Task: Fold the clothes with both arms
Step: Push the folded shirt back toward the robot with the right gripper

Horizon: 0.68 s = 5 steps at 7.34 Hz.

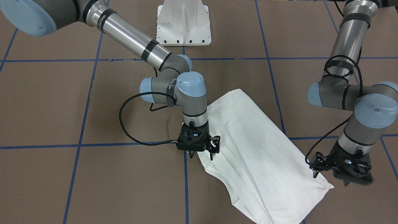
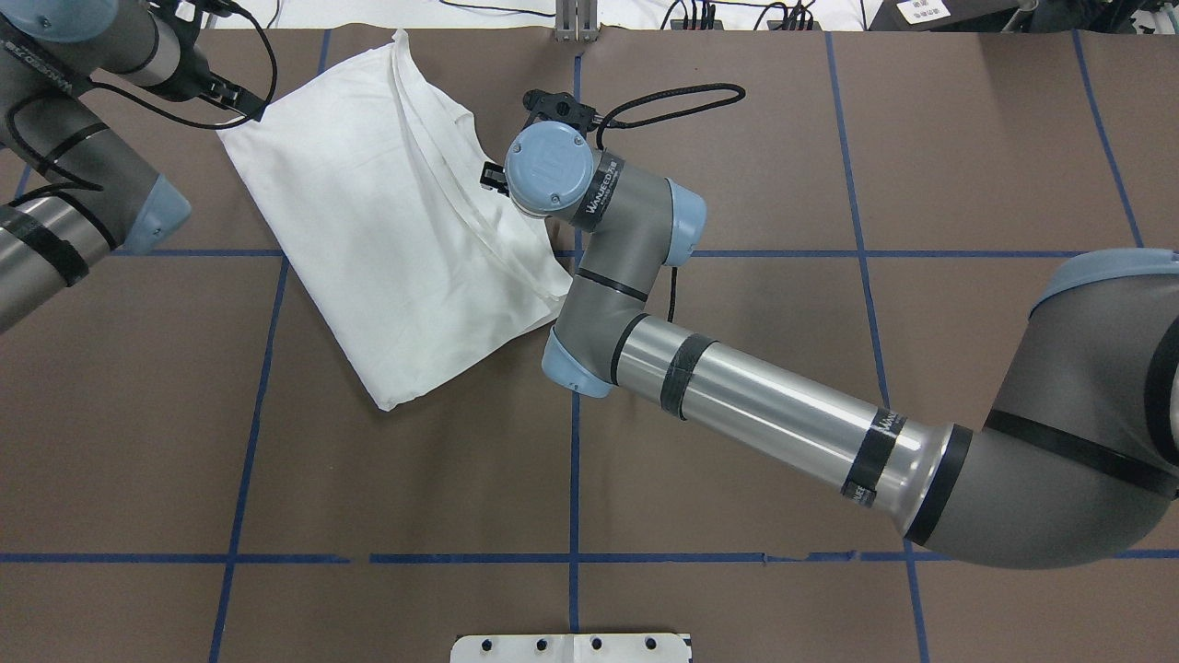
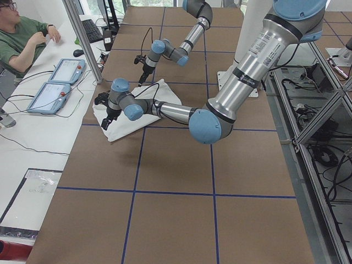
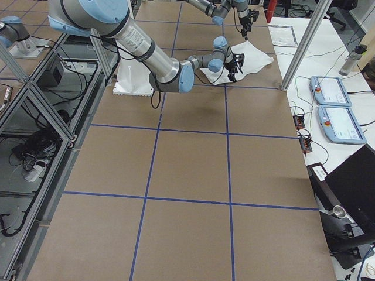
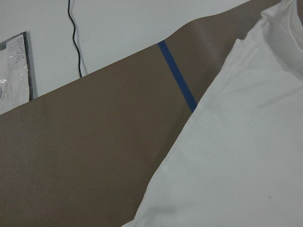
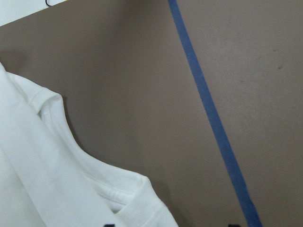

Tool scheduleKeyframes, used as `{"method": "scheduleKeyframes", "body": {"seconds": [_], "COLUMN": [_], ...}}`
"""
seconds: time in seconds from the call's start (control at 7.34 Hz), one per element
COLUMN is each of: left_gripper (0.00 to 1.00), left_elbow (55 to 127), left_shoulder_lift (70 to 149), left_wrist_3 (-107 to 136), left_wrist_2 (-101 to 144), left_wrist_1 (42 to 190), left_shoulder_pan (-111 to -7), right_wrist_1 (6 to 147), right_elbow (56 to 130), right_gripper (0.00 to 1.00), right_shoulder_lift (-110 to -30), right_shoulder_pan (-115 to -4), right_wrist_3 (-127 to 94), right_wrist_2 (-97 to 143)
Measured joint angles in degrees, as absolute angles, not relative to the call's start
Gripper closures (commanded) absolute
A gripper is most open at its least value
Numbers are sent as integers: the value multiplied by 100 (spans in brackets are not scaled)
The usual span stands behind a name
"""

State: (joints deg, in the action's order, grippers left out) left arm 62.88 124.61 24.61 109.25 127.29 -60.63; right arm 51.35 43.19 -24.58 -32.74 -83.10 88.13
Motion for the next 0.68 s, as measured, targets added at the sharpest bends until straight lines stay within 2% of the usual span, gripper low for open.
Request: {"method": "scheduleKeyframes", "body": {"seconds": [0.27,0.41,0.68], "left_gripper": [0,0,0], "left_elbow": [6295,6302,6308], "left_shoulder_lift": [12435,12431,12422], "left_wrist_3": [2461,2461,2461], "left_wrist_2": [10925,10925,10925], "left_wrist_1": [12740,12743,12744], "left_shoulder_pan": [-6064,-6064,-6064], "right_wrist_1": [5009,4998,4993], "right_elbow": [4189,4174,4167], "right_gripper": [44,56,58], "right_shoulder_lift": [-2422,-2419,-2418], "right_shoulder_pan": [-3231,-3215,-3196], "right_wrist_3": [-8241,-8161,-8093], "right_wrist_2": [8723,8694,8677]}}
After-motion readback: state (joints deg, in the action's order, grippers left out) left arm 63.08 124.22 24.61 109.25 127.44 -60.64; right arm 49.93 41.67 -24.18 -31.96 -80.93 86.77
